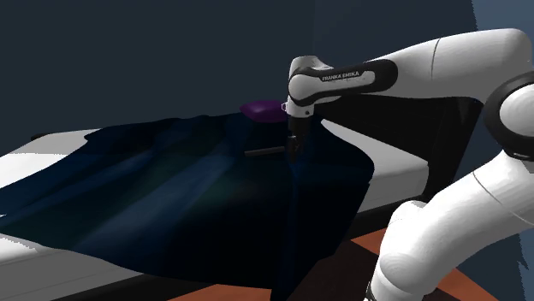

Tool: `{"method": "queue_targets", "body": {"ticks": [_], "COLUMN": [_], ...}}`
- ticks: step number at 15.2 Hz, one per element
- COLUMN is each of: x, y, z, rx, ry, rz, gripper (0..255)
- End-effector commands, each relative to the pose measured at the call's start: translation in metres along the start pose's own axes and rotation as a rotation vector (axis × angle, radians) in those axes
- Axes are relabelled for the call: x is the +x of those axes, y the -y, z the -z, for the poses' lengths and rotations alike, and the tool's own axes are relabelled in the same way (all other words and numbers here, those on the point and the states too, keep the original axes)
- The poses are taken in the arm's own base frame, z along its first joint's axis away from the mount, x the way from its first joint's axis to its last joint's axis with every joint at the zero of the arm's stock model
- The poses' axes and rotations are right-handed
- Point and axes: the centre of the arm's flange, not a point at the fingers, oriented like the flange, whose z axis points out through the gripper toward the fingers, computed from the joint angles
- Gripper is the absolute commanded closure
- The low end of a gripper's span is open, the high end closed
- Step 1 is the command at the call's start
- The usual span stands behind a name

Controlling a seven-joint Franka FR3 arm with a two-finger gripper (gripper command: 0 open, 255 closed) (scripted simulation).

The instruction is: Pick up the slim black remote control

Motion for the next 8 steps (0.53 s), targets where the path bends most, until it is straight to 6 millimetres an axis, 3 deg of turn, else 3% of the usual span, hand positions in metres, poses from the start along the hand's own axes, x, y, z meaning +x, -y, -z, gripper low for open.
{"method": "queue_targets", "body": {"ticks": [1,8], "x": [0.018,0.089], "y": [-0.019,-0.070], "z": [-0.003,-0.007], "rx": [-0.011,-0.042], "ry": [-0.001,-0.008], "rz": [0.085,0.360], "gripper": [0,0]}}
